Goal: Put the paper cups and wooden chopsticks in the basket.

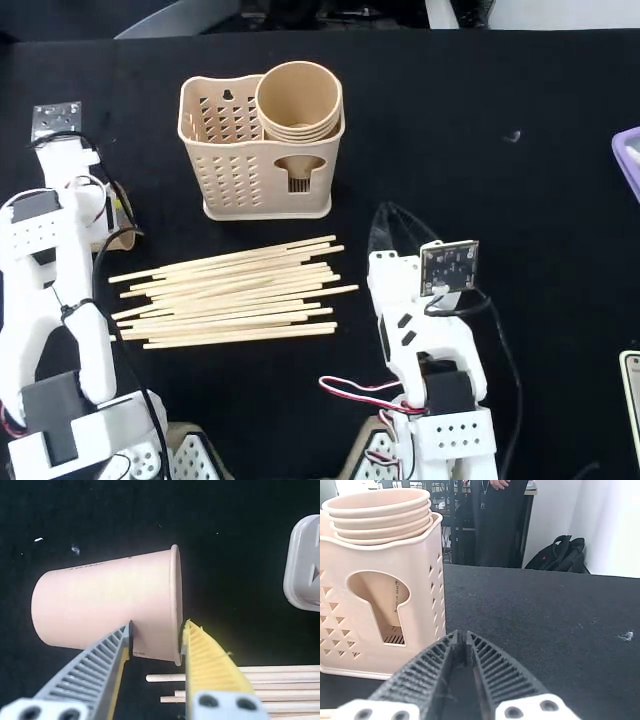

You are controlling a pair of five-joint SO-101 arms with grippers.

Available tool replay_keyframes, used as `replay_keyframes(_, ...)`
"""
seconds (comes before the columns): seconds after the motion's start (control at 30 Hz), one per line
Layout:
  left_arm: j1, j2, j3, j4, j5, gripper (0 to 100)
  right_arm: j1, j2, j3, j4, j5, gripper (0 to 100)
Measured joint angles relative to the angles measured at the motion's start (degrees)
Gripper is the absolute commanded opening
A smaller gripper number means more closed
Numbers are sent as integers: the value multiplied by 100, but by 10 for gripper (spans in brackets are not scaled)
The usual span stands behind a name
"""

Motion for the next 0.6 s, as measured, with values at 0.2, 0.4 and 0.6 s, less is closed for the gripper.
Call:
replay_keyframes(0.2, -35, -9, -9, -9, -44, 32, 0, 0, 0, 0, 0, 21)
replay_keyframes(0.4, -369, -158, -273, 396, -44, 30, 0, 0, 0, 0, 0, 21)
replay_keyframes(0.6, -782, -1037, -642, 1196, -26, 30, 0, 0, 0, 0, 0, 21)
